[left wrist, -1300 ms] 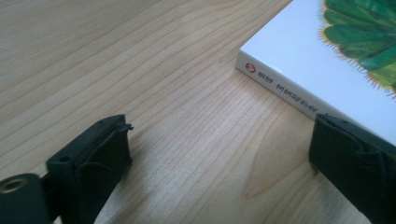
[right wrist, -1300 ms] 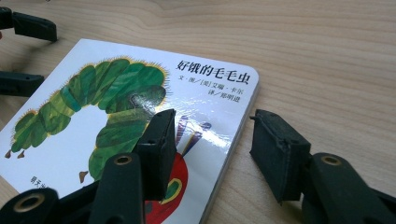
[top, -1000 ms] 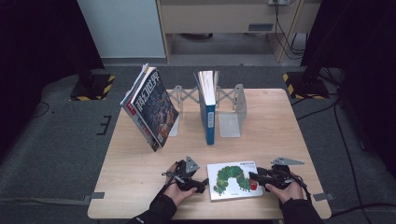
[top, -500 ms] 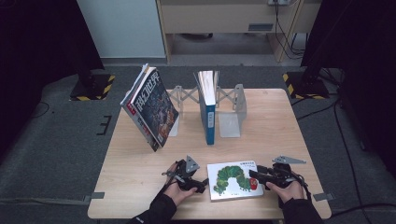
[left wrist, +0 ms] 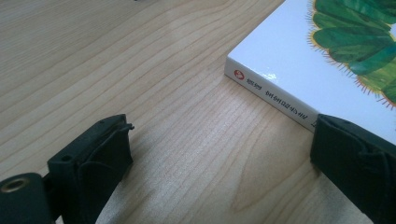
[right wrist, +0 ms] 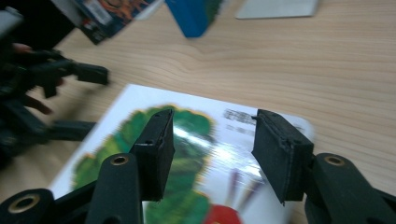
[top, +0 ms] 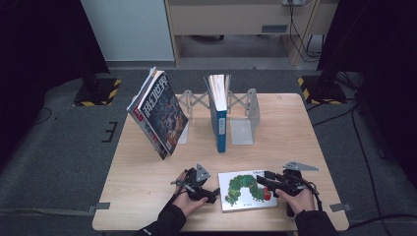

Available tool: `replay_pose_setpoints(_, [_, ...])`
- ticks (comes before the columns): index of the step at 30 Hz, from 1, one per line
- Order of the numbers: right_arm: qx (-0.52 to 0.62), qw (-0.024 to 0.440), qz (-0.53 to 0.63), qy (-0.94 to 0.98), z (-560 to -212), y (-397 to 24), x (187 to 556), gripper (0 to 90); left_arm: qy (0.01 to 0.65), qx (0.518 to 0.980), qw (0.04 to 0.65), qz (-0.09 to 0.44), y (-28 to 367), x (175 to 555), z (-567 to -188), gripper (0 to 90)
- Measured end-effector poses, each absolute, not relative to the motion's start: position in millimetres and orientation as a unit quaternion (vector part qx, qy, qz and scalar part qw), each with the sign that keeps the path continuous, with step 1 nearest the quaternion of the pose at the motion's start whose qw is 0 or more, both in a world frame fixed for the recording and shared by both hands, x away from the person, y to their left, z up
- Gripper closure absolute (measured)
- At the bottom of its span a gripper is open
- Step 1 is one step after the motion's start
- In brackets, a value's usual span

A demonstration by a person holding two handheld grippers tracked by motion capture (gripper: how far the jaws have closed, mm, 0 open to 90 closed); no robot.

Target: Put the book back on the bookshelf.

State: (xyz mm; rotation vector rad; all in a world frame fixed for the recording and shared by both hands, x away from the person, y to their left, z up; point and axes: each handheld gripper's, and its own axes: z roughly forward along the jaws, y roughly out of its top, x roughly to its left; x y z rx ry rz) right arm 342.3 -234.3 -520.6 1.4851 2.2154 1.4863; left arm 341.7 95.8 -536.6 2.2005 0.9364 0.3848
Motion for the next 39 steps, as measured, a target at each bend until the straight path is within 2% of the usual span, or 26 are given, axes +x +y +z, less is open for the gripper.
replay_pose_setpoints(5, [0.505,0.071,0.463,0.725,-527.2,-249.0,343.2,45.6,0.363,0.85,0.351,0.149,95.7,341.9,-536.6,3.5])
replay_pose_setpoints(12, [0.507,0.066,0.452,0.731,-531.5,-250.6,342.6,45.6,0.371,0.849,0.346,0.15,95.2,342.9,-537.2,0.1])
replay_pose_setpoints(28, [0.511,0.05,0.466,0.72,-529.3,-248.8,341.7,46.5,0.373,0.849,0.344,0.149,95.1,343.0,-537.0,0.0])
replay_pose_setpoints(39, [0.506,0.069,0.515,0.688,-519.8,-252.1,342.0,48.1,0.378,0.846,0.345,0.152,92.9,344.3,-537.2,0.0])
